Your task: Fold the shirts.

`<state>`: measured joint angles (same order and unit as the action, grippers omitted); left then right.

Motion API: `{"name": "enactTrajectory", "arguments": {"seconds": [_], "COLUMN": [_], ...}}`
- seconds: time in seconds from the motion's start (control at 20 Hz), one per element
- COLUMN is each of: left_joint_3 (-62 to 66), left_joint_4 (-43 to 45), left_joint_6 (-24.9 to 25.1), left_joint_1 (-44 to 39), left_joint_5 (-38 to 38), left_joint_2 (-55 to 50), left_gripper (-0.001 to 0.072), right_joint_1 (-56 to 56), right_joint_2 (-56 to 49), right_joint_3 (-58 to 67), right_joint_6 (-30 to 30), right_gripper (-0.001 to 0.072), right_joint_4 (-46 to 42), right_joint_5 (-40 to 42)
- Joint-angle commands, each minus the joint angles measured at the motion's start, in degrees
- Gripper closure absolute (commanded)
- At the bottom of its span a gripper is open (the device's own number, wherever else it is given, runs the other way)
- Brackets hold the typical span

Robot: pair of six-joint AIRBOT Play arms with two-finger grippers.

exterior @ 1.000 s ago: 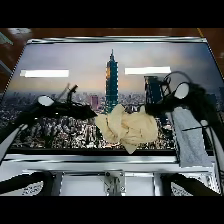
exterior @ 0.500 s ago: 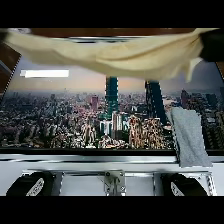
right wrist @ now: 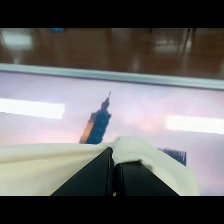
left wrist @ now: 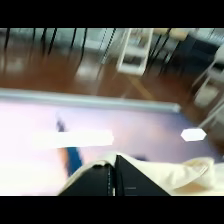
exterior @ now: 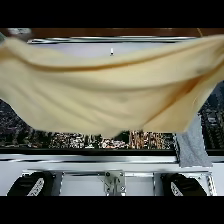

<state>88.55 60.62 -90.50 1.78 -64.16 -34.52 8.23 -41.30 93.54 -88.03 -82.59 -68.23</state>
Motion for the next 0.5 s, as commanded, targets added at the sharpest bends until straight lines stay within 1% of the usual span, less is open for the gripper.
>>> {"name": "enactTrajectory", "arguments": {"seconds": [0.0, 0.05, 0.1, 0.15, 0.2, 0.25, 0.3, 0.35, 0.45], "left_joint_3": [-1.53, -2.95, -5.07, -7.93, -11.26, -14.6, -18.43, -21.92, -28.81], "left_joint_4": [10.64, 11.96, 12.04, 11.82, 11.56, 11.37, 11.37, 11.37, 9.84], "left_joint_6": [-2.38, -2.91, -3.41, -4.31, -4.9, -4.94, -5.44, -5.42, -5.42], "left_joint_1": [0.09, 0.09, 0.09, 0.09, 0.02, -0.02, -0.02, -0.02, -0.02], "left_joint_5": [-18.75, -20.98, -21.68, -21.62, -21.59, -21.55, -21.31, -20.72, -17.42], "left_joint_2": [0.44, 0.83, 1.51, 2.38, 3.17, 3.8, 4.33, 4.57, 4.44], "left_gripper": [0.0673, 0.0673, 0.0673, 0.0672, 0.0672, 0.0672, 0.0672, 0.0672, 0.0672], "right_joint_1": [0.04, 0.04, 0.04, 0.04, 0.07, 0.09, 0.09, 0.09, 0.09], "right_joint_2": [-0.2, -1.05, -2.32, -3.54, -4.7, -5.86, -7.04, -8.68, -13.35], "right_joint_3": [0.13, 0.11, -0.04, -1.05, -2.82, -5.4, -8.11, -10.99, -15.17], "right_joint_6": [-0.11, -0.61, -1.62, -1.92, -1.95, -1.84, -1.68, -1.4, 0.22], "right_gripper": [0.0655, 0.0655, 0.0654, 0.0655, 0.0655, 0.0654, 0.0654, 0.0654, 0.0655], "right_joint_4": [-0.46, -0.22, 0.22, 1.33, 2.86, 4.39, 5.44, 5.77, 5.62], "right_joint_5": [-17.94, -23.89, -29.7, -33.7, -35.6, -35.1, -32.72, -28.24, -16.31]}}
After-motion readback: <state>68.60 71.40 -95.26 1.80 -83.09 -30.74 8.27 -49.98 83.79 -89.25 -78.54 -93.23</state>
